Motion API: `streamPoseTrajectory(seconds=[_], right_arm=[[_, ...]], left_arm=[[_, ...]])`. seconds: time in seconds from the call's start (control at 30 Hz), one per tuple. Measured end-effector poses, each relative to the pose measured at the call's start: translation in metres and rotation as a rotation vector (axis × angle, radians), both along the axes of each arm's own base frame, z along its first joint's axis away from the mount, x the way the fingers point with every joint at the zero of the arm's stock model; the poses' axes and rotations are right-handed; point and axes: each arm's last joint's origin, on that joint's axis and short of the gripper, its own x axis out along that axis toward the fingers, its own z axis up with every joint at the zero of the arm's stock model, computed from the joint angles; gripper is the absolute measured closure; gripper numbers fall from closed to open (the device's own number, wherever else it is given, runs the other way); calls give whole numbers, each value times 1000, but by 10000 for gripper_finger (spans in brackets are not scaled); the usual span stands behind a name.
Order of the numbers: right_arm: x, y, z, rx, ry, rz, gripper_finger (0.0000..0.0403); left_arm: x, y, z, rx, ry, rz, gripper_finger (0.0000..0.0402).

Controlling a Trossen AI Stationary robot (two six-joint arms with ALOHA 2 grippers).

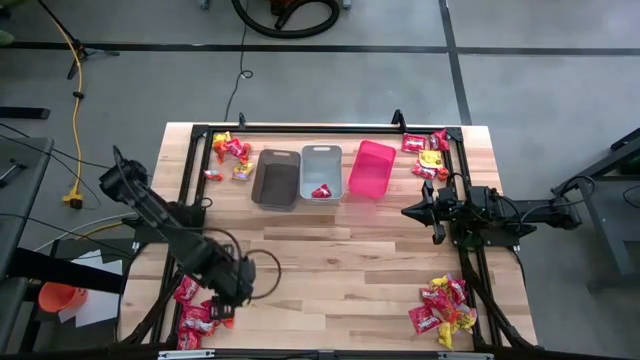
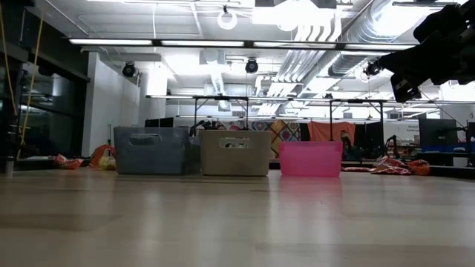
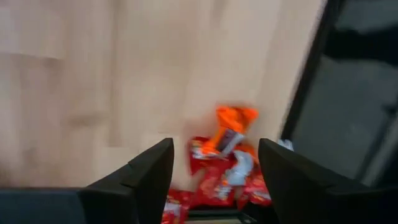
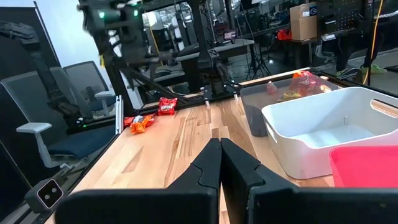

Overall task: Sort candy
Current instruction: Put the bottom left red candy into the gray bin

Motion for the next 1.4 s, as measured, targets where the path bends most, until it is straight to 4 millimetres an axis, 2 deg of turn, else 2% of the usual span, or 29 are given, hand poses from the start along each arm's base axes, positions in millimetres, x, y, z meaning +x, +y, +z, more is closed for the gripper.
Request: streamPoseTrajectory(seconds=[0.13, 0.27, 0.4, 0.6, 0.9, 1.23, 1.4], right_arm=[[0, 0, 0, 0, 0, 1, 402], [0, 0, 0, 0, 1, 1, 402], [0, 0, 0, 0, 0, 0, 402], [0, 0, 0, 0, 0, 0, 402], [0, 0, 0, 0, 0, 0, 402], [0, 0, 0, 0, 0, 0, 402], [0, 0, 0, 0, 0, 0, 402]], left_arm=[[-1, -3, -41, -100, 37, -69, 209], [-15, 10, -77, -69, 76, -69, 228], [-26, 22, -95, -89, 93, -94, 234], [-41, 33, -118, -233, 207, -165, 235], [-30, 34, -126, -350, 82, -189, 235], [-36, 41, -136, -354, 121, -172, 236], [-37, 36, -136, -376, 113, -181, 249]])
